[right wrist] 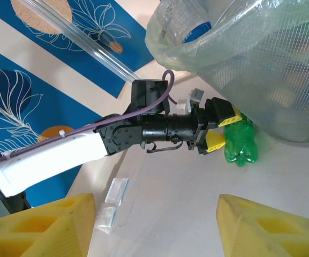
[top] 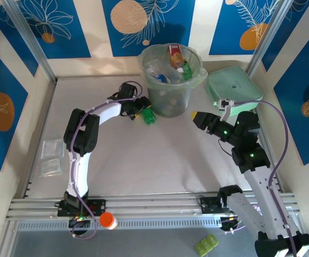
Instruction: Put the plastic bottles in the bin
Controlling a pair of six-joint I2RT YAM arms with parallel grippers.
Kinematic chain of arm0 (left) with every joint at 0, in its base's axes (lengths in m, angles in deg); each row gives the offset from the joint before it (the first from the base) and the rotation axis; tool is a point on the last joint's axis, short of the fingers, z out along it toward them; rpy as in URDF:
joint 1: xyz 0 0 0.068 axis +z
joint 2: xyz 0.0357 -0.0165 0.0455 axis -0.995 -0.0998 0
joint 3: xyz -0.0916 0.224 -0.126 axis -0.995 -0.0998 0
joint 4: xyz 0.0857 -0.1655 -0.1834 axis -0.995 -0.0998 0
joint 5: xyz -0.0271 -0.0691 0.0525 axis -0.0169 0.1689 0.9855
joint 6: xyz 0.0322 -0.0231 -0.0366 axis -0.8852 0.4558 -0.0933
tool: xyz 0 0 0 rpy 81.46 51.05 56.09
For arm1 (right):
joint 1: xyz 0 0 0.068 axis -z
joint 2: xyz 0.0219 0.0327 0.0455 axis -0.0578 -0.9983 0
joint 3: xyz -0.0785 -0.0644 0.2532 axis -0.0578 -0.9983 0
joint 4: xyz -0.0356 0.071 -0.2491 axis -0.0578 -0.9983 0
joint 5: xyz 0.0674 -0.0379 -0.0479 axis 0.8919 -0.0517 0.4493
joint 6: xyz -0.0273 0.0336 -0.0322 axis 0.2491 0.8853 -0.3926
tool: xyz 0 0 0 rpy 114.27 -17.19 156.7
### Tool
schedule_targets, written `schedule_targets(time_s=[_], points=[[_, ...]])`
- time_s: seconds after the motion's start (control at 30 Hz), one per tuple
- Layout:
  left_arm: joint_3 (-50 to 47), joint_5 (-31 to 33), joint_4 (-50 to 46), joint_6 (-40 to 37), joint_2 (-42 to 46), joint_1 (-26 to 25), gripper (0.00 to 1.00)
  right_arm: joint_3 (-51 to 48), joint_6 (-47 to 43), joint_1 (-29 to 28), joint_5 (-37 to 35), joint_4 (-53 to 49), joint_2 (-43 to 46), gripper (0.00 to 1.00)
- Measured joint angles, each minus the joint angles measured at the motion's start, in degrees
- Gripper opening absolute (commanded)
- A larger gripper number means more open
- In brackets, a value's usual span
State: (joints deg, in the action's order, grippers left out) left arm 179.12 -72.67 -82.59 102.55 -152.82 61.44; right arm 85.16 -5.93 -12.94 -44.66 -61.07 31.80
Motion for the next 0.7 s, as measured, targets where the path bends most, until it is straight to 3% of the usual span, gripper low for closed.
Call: schedule_targets(time_s=[0.23, 0.5, 0.7], points=[[0.2, -1.3, 2.0, 0.0, -1.0, 0.6, 0.55, -0.3, -0.1, 0.0, 0.7, -0.1, 0.4, 0.60], [-1.5, -1.5, 3.0, -0.4, 0.2, 0.7, 0.54, -0.2, -0.3, 0.0, 0.8, -1.3, 2.0, 0.60], [-10.5, -1.4, 1.3, -2.5, 12.2, 0.8, 0.54, 0.8, -0.2, -0.9, 0.7, -1.8, 2.0, 0.60]])
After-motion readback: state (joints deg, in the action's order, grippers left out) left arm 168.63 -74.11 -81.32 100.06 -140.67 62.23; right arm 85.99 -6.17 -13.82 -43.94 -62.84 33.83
